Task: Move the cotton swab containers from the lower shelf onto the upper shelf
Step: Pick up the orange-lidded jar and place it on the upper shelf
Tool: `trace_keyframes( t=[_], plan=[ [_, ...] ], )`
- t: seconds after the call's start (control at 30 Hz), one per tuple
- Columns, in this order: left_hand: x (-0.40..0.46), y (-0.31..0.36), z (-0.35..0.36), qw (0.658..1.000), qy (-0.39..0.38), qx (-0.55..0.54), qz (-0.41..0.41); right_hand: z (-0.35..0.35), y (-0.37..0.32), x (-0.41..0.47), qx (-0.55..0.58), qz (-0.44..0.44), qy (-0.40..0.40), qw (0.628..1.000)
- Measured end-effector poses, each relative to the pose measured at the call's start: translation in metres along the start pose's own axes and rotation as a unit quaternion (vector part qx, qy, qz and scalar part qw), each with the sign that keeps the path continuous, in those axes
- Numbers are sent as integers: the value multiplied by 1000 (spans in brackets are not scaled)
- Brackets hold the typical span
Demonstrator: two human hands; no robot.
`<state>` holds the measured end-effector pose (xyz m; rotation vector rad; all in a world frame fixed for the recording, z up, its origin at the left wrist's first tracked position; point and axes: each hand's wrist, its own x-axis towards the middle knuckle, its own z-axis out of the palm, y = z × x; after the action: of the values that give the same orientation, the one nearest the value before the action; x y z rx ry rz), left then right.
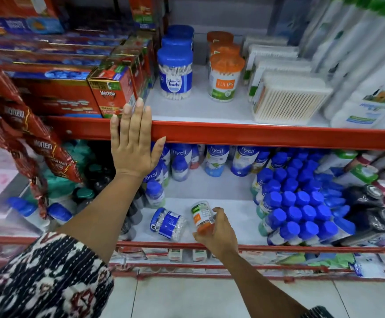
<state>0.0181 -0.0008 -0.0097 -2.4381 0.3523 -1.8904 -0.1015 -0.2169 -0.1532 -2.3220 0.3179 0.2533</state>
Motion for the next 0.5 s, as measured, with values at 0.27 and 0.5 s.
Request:
trace_keyframes(
  t=[0.27, 0.5],
  plan=[
    [1, 1, -2, 1000, -4, 4, 1, -51, -23, 0, 198, -94, -3, 976],
    [0, 1, -2, 1000, 4, -1, -4, -136, -52, -17, 414, -113, -136, 893]
  ],
)
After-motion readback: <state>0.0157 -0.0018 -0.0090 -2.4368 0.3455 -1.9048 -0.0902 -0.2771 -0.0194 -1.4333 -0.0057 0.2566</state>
